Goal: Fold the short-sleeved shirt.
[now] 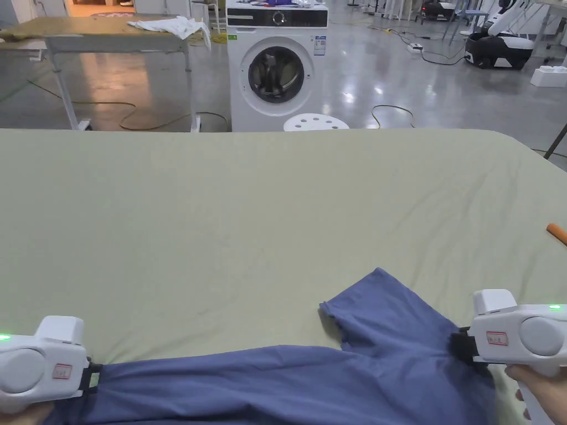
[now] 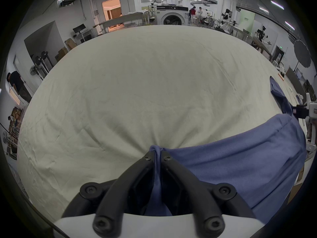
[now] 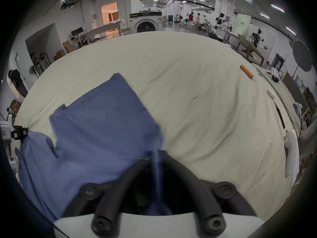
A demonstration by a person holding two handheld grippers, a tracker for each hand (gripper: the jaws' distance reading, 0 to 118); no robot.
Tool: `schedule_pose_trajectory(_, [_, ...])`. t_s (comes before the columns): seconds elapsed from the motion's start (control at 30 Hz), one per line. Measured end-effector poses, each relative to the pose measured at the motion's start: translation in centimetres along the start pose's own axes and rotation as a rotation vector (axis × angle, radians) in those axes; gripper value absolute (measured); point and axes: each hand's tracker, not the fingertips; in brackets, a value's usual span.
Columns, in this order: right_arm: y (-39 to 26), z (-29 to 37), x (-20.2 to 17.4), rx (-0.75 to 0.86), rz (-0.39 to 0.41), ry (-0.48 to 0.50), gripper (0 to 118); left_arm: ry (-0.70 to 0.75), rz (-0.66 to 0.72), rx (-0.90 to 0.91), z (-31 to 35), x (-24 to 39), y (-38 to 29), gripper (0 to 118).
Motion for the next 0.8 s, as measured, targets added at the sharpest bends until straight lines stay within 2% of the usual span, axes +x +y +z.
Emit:
schedule_pose_trajectory(0.1, [-0.2,1.7,-0.3,0.024,-0.006,0.017,0,-0.037,0.001,0.155,2.2,-1.2,-0.8,1])
schedule_pose_trajectory(0.17, [-0.2,4.7,-0.3,0.092,-0.030,0.078,0,-0.087,0.066,0.283,6.7,-2.6,-1.2,1])
schedule_pose_trajectory(0.23, [-0.3,9.6,-0.5,0.245,0.013,0.080,0,-0.166,0.085,0.373,12.2,-3.8,-1.2,1])
schedule_pose_trajectory(0.27, [-0.2,12.3,-0.6,0.309,0.036,0.085,0,-0.171,0.047,0.433,15.5,-4.1,-1.3,1])
schedule_pose_trajectory(0.3, [-0.1,15.8,-2.1,0.363,0.038,0.105,0,-0.172,0.019,0.481,18.3,-4.3,-1.4,1])
schedule_pose_trajectory(0.4, [0.7,23.3,-2.9,0.557,0.023,0.128,0,-0.203,0.021,0.630,26.8,-5.3,-1.8,0])
schedule_pose_trajectory(0.53, [3.5,31.2,-4.7,0.773,0.062,0.109,0,-0.166,0.012,0.791,35.5,-5.9,-1.3,0])
schedule_pose_trajectory(0.67, [7.5,37.5,-7.0,0.896,0.088,0.103,0,-0.092,0.035,0.942,42.0,-7.2,0.5,0])
schedule_pose_trajectory(0.8, [12.0,41.7,-8.9,0.986,0.083,0.050,0,-0.056,0.070,1.006,45.8,-8.5,2.8,0])
